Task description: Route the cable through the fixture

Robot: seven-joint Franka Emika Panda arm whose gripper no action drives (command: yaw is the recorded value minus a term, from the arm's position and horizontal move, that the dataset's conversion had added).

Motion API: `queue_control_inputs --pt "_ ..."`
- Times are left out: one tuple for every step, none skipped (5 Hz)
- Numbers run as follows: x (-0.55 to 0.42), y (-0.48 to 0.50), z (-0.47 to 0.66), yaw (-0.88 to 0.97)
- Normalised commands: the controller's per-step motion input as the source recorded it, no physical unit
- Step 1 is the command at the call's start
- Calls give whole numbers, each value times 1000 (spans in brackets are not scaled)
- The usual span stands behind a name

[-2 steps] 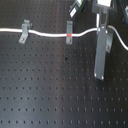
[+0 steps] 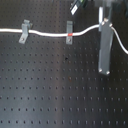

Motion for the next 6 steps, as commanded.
queue_control_inputs --pt "178 -91 -386 -437" --pt "147 111 -192 -223" --pt "132 247 41 629" --pt "20 202 104 768" --pt "-28 94 216 891" --pt "-31 9 195 989"
